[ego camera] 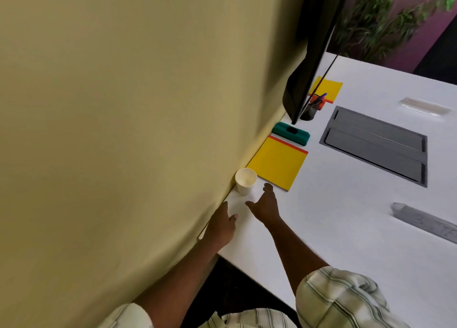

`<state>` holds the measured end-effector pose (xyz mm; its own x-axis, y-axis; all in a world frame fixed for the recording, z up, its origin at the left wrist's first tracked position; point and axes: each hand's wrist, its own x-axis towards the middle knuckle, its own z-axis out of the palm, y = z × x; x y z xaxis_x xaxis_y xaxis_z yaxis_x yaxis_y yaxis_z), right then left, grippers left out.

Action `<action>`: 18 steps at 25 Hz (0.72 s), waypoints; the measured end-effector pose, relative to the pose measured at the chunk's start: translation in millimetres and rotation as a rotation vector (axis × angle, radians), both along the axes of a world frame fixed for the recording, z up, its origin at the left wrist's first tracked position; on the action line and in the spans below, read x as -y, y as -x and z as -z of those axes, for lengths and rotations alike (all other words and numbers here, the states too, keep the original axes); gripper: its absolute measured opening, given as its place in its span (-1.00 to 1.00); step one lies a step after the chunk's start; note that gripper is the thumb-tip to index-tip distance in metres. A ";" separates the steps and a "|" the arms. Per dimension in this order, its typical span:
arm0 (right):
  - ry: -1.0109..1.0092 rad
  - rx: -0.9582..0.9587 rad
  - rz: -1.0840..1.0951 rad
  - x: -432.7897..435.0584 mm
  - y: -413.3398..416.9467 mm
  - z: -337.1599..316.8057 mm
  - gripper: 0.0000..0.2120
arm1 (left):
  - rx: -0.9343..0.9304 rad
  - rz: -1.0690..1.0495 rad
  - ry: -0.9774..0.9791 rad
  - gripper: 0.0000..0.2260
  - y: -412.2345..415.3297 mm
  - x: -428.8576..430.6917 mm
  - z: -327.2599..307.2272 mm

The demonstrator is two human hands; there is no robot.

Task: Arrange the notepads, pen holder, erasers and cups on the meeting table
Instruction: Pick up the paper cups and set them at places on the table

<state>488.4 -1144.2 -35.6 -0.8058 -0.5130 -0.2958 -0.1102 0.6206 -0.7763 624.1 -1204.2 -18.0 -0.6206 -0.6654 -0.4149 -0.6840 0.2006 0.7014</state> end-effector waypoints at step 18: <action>0.232 -0.094 -0.117 51.6 52.7 42.7 -0.25 | -0.208 -0.185 -0.188 -0.64 87.0 47.8 20.6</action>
